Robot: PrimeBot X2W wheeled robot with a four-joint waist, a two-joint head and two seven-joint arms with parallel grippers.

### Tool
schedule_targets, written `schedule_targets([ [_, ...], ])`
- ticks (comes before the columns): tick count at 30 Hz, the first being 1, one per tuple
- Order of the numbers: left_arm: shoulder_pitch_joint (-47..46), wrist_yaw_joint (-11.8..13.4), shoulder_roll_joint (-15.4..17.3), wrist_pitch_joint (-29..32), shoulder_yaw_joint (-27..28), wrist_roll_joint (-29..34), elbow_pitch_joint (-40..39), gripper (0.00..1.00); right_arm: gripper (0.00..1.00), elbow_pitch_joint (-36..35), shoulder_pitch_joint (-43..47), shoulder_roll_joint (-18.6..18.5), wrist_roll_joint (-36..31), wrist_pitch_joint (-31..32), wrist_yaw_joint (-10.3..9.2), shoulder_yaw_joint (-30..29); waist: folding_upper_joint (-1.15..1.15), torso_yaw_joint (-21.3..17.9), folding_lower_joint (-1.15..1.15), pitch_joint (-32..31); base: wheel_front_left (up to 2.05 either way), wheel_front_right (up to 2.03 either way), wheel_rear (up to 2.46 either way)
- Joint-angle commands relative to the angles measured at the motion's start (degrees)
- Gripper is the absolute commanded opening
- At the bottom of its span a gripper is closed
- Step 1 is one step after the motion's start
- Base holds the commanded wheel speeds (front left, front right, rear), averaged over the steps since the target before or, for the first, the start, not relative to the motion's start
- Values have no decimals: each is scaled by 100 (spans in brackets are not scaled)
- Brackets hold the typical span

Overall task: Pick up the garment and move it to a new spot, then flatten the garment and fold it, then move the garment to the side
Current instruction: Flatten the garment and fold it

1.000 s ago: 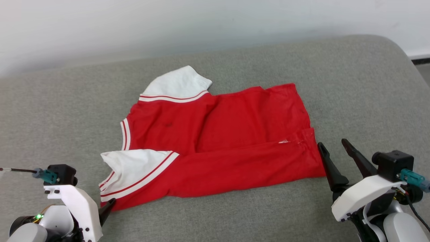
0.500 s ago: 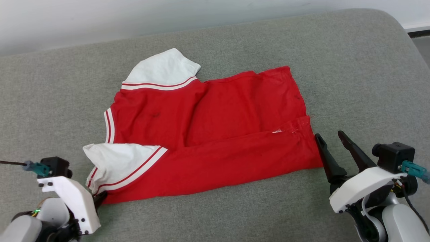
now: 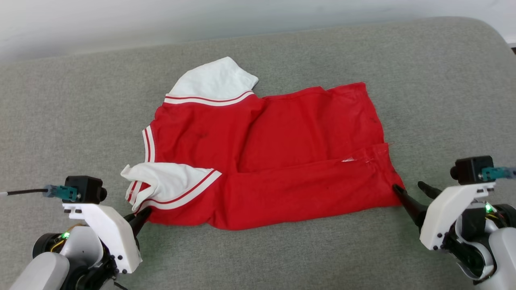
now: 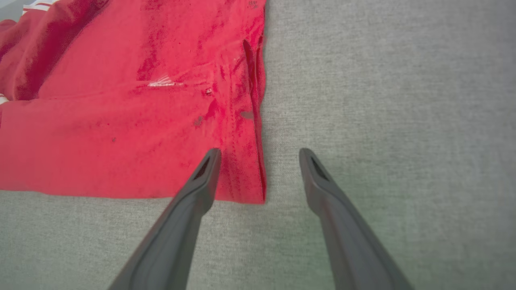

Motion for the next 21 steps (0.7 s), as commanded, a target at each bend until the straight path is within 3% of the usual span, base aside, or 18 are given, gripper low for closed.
schedule_targets([
  [1,24,39,6,-46,22,23,-132,0,100,50,-150,-36,67,156,-2,71,0,69,-1,62,0,0,0],
  [12,117,159,-30,-85,-40,98,-578,0,100,1004,-745,45,306,1401,0,743,0,304,-1,272,0,0,0],
  [13,124,156,-40,-85,-48,85,-570,0,40,1081,-736,67,347,1522,6,835,0,316,-1,272,0,0,0],
  [14,127,151,-46,-91,-50,80,-561,0,0,1136,-725,96,413,1626,8,902,0,324,-1,270,0,0,0],
  [21,177,63,-134,-236,18,-50,-485,0,0,1102,-952,-75,487,1566,5,1002,0,343,-1,167,0,0,0],
])
